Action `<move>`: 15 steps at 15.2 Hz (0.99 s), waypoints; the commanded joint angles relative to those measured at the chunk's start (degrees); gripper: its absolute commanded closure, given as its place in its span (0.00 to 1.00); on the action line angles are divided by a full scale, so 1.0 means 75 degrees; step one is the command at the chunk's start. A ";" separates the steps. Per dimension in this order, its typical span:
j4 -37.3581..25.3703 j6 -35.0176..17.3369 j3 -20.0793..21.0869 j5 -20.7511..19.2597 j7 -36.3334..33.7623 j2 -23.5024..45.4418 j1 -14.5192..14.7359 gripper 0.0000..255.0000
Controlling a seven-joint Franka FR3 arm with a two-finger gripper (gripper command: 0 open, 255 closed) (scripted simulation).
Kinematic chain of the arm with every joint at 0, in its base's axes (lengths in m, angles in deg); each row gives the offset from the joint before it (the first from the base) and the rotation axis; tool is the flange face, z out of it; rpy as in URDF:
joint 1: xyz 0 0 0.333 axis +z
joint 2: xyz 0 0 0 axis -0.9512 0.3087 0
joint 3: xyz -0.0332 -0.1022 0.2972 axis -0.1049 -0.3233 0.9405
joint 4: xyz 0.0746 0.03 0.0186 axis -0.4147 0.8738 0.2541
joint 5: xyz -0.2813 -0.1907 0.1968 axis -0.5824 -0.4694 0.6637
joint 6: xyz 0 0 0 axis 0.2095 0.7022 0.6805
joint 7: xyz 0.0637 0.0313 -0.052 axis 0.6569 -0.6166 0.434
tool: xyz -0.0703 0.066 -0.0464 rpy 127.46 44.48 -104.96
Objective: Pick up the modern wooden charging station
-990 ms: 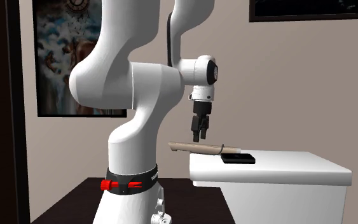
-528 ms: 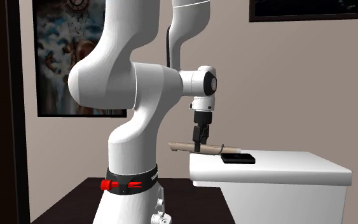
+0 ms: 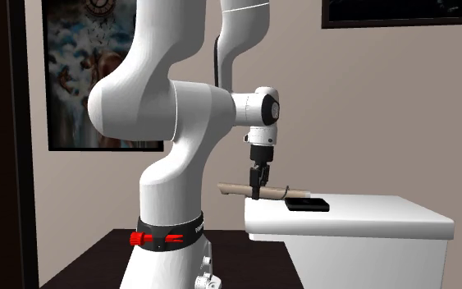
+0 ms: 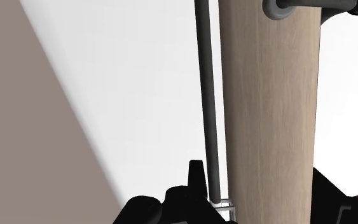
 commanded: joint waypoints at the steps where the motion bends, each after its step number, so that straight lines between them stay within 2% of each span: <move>1: 0.0011 -0.0003 -0.0008 0.0007 0.0004 0.0019 0.0007 1.00; 4: 0.0000 0.0004 -0.0012 0.0016 0.0011 0.0024 0.0013 1.00; 9: -0.0118 0.0811 0.0625 -0.0762 -0.0597 -0.0805 -0.0674 1.00; 15: -0.0308 0.1732 0.1216 -0.1151 -0.0963 -0.1592 -0.1169 1.00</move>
